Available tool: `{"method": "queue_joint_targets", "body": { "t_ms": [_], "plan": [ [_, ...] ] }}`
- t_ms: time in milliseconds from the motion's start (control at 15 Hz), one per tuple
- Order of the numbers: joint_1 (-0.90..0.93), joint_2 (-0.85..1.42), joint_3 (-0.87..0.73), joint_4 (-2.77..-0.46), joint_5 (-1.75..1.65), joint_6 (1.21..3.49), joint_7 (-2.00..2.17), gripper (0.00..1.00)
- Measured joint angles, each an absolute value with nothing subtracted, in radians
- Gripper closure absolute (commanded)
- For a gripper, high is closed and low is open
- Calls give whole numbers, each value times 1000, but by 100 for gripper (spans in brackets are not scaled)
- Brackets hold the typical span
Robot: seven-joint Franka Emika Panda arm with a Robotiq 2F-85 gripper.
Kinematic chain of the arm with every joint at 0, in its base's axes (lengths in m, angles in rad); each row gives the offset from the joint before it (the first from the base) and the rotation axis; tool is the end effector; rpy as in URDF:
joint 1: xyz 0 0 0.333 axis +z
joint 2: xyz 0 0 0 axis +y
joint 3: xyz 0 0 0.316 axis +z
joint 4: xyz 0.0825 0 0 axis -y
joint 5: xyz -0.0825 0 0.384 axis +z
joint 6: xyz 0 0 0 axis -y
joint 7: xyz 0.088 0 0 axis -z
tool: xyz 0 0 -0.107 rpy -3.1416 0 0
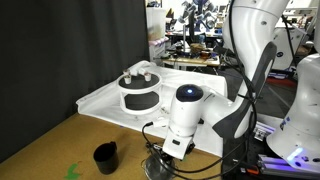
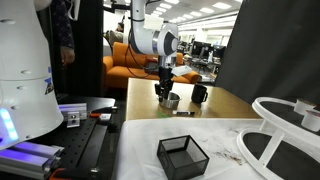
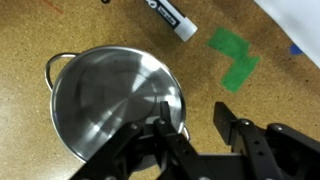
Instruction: Pick up the marker from the black cup and put it on the table, then move the silver bowl backward
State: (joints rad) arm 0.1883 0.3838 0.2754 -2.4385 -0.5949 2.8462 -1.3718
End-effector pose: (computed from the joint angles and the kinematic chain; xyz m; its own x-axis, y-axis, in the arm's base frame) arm 0.4110 0.2486 0.1589 -0.7189 0.6895 -0.0882 0.6875 0.7240 0.0566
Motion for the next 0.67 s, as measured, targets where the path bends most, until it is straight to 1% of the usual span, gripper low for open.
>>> {"method": "queue_joint_targets", "body": {
  "t_ms": [200,267,333,467,533,600,667],
  "plan": [
    [188,384,275,-2439,-595,2846,-1372,50],
    [188,384,275,-2439,-595,2846,-1372,25],
    [188,384,275,-2439,-595,2846,-1372,24],
    [189,384,275,-2439,-595,2847,-1372,12],
    [189,384,275,-2439,-595,2848,-1372,5],
    [189,384,275,-2439,-595,2848,-1372,1],
    [190,384,275,-2439,-595,2848,-1372,0]
  ]
}}
